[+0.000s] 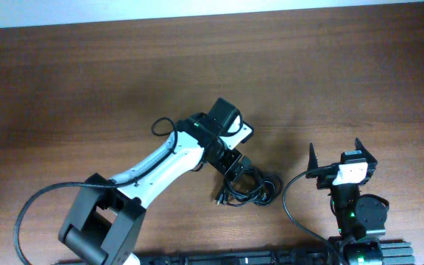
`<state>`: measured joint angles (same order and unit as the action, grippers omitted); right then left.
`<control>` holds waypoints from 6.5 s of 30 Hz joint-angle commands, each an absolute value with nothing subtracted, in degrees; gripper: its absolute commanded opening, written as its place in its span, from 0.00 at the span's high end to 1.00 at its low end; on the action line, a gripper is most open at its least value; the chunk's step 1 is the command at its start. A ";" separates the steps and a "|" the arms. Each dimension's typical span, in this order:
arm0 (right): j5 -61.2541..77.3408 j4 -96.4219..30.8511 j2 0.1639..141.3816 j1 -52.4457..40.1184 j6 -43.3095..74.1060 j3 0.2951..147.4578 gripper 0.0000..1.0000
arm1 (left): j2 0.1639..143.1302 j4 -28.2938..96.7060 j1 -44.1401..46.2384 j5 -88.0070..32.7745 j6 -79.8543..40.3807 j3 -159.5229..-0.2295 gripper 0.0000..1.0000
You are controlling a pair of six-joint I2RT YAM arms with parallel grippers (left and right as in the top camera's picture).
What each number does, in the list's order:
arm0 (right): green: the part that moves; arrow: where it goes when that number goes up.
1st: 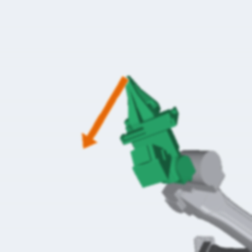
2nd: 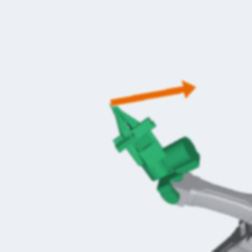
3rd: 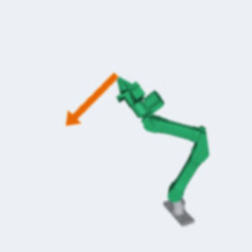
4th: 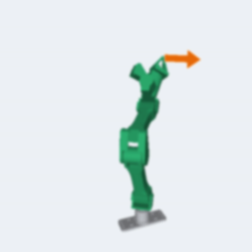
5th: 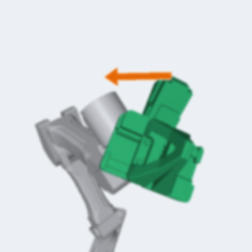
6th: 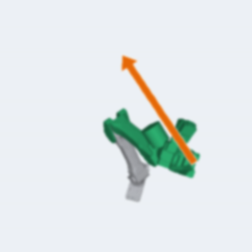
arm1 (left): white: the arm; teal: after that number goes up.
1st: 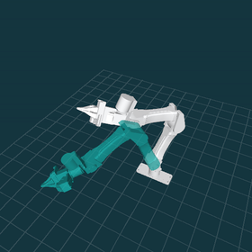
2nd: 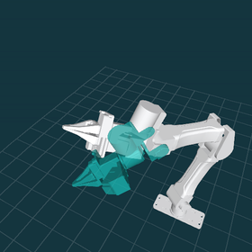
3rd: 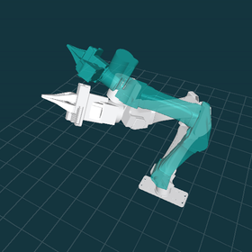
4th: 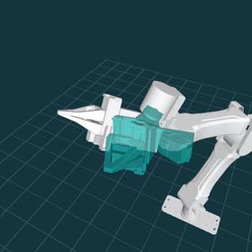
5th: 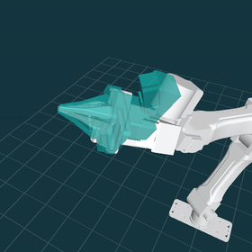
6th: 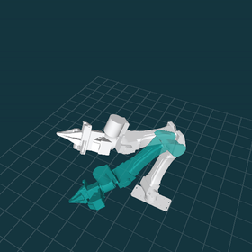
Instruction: Untangle cables
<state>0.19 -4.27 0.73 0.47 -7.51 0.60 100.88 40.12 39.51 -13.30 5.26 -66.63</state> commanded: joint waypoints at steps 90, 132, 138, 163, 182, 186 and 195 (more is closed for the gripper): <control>7.40 -0.40 0.67 0.82 17.10 6.42 0.00 | 82.48 23.99 37.30 3.73 6.11 -76.47 1.00; 44.73 -14.09 45.74 0.84 15.09 42.50 0.01 | 76.14 21.34 34.61 -19.97 37.12 -76.44 1.00; 40.62 -14.09 45.76 0.84 15.33 42.50 0.01 | 74.70 23.94 30.92 -31.24 37.17 -76.44 1.00; 39.77 -8.71 47.42 0.82 15.27 42.50 0.01 | 74.72 24.47 29.34 -54.02 44.66 -76.44 1.00; 41.34 -7.42 47.37 0.82 15.29 42.50 0.01 | 74.72 24.08 29.34 -43.66 41.78 -76.44 1.00; 41.39 -7.51 47.94 0.82 15.31 42.50 0.01 | 74.72 24.05 29.34 -43.70 41.60 -76.44 1.00; 43.75 -6.39 49.45 0.78 15.31 42.50 0.26 | 74.72 24.08 29.34 -44.34 41.17 -76.44 1.00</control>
<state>43.20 -7.44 48.88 0.45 15.11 41.25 76.16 24.01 29.02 -42.98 42.19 -75.35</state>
